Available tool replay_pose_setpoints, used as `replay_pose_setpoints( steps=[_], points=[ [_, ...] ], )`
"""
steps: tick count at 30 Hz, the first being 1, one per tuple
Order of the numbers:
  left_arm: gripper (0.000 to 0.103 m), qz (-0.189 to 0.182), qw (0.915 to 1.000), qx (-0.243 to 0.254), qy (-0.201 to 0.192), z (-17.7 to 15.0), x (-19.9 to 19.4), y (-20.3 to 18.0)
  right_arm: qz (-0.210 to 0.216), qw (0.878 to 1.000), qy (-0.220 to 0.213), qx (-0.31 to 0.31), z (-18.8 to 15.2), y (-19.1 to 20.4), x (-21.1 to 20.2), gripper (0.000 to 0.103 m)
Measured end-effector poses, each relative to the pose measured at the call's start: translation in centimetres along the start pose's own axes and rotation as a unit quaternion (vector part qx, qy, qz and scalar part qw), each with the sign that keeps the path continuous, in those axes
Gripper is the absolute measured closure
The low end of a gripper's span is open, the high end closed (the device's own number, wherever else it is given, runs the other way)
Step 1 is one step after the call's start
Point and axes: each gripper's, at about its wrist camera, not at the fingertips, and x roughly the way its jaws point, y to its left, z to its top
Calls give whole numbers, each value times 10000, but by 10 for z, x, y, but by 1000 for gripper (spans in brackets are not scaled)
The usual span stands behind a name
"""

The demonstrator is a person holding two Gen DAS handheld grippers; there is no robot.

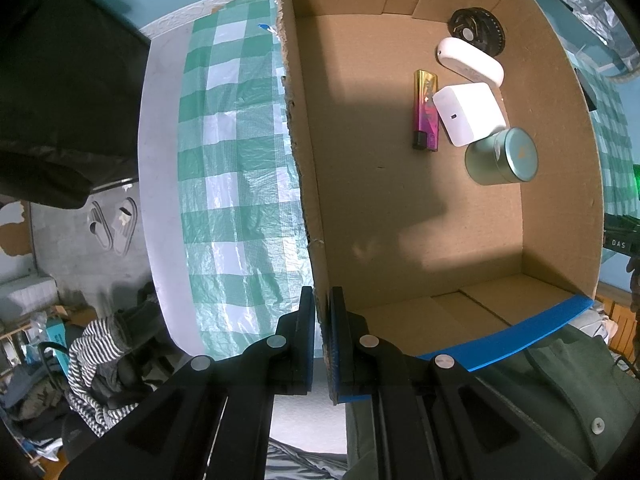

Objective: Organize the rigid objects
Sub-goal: 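Move the right gripper to the white cube charger and close on it, then lift the white cube charger with the right gripper and carry it over the box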

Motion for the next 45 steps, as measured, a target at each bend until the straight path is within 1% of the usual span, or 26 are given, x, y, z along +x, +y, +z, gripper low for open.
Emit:
replay_pose_setpoints(
  steps=[2,6,10,16,20,30,37,45],
  points=[
    [96,9,10000,10,4,0,0,0,-25,10000,4,11,-2,1,1,40],
    [96,6,10000,1,7,0,0,-1,-110,9999,0,-5,-1,16,-1,53],
    [96,5,10000,4,6,0,0,0,-188,9998,42,-31,-2,25,1,54],
    [96,-4,10000,-1,3,0,0,-1,-1,10000,47,80,7,21,-13,54],
    [96,-6,10000,2,5,0,0,-1,49,10000,26,26,12,27,-23,54],
    [96,-13,10000,-14,15,0,1,-1,47,9996,-60,-264,34,41,-56,54],
    [96,-15,10000,-14,10,1,1,-1,13,9989,-169,-440,53,44,-91,54],
    [96,-35,10000,-73,-31,3,-1,1,-1,9966,-281,-770,74,60,-123,54]
  ],
)
